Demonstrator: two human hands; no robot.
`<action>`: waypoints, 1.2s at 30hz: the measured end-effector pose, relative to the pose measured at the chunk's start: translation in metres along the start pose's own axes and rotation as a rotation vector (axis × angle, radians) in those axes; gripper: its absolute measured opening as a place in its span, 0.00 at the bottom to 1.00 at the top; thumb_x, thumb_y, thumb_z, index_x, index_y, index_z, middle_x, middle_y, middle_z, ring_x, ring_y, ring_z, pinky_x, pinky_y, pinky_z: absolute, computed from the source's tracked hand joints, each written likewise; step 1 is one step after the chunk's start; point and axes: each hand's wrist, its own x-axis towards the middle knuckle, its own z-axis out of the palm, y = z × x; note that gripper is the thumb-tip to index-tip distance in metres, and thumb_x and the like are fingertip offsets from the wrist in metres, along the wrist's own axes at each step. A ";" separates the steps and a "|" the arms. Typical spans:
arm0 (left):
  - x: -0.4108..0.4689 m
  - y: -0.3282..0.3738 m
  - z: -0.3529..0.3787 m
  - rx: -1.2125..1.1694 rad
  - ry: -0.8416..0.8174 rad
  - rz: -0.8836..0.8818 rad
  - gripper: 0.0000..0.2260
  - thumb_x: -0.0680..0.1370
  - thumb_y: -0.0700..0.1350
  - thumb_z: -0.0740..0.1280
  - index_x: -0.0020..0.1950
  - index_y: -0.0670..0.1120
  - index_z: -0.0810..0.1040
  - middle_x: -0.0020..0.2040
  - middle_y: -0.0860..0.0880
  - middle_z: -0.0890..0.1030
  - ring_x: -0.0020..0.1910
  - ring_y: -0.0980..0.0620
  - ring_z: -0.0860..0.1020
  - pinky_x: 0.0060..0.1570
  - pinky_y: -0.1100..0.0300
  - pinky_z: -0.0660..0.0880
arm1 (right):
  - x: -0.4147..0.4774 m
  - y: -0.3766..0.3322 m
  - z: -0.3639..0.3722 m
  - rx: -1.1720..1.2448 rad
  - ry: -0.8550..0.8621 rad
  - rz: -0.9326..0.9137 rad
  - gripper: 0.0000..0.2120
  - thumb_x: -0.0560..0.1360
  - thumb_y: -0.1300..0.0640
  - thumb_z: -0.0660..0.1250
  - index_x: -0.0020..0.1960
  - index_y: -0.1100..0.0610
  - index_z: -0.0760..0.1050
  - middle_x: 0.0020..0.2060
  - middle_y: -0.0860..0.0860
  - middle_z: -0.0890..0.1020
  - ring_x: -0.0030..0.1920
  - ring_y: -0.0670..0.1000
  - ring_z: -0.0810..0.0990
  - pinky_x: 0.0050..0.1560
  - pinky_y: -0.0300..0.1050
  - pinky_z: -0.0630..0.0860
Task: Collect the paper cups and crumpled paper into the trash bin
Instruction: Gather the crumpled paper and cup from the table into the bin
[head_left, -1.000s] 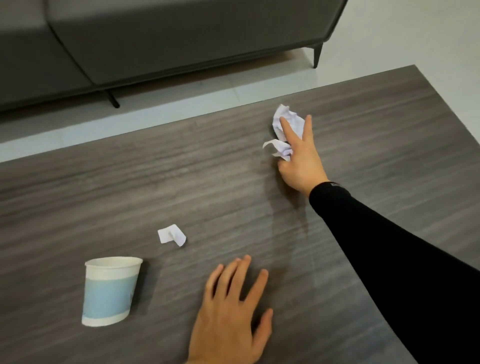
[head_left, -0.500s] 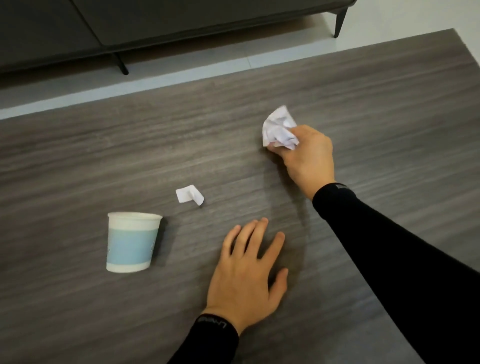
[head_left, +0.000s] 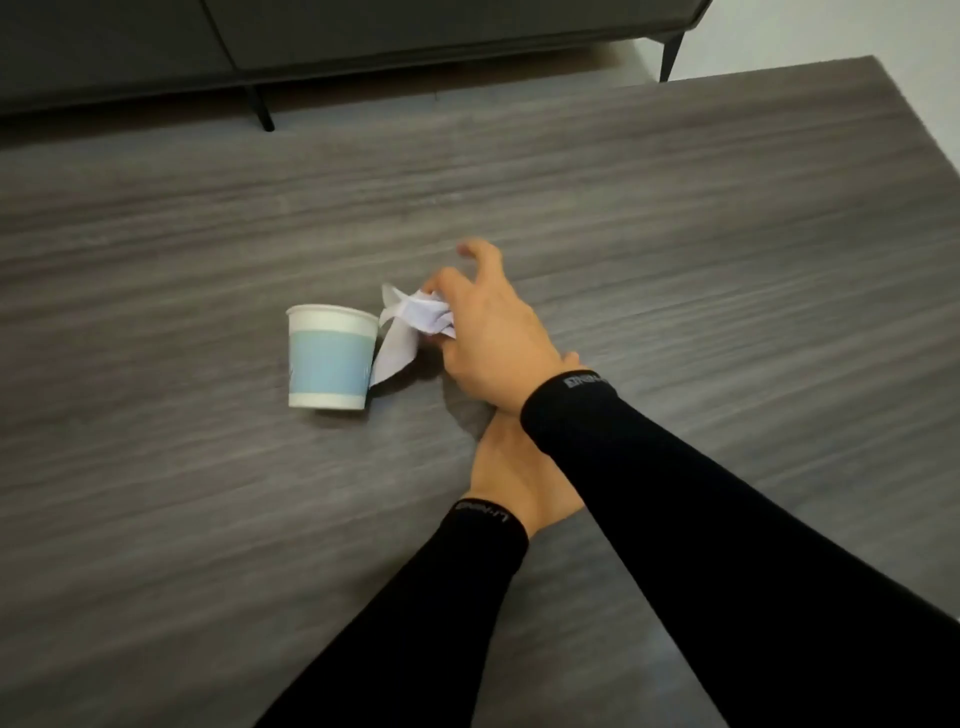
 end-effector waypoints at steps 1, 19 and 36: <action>-0.009 -0.001 0.002 0.049 0.006 0.037 0.25 0.79 0.53 0.50 0.75 0.47 0.59 0.75 0.44 0.62 0.74 0.47 0.60 0.72 0.53 0.55 | -0.002 0.000 0.011 -0.076 -0.038 0.006 0.09 0.72 0.64 0.63 0.52 0.58 0.71 0.76 0.54 0.53 0.57 0.58 0.74 0.42 0.50 0.69; -0.084 -0.260 -0.195 0.115 0.414 -0.785 0.40 0.66 0.68 0.66 0.74 0.57 0.58 0.77 0.37 0.44 0.74 0.32 0.46 0.67 0.31 0.50 | 0.020 -0.031 0.028 0.254 0.094 0.200 0.09 0.75 0.63 0.61 0.54 0.55 0.73 0.76 0.54 0.57 0.62 0.48 0.72 0.54 0.43 0.69; -0.133 -0.151 -0.084 -0.465 0.529 -0.317 0.28 0.62 0.56 0.74 0.56 0.60 0.64 0.47 0.58 0.76 0.46 0.49 0.77 0.41 0.60 0.68 | -0.043 -0.096 0.085 0.890 0.299 0.513 0.08 0.74 0.62 0.63 0.53 0.58 0.76 0.38 0.49 0.81 0.37 0.42 0.78 0.39 0.37 0.74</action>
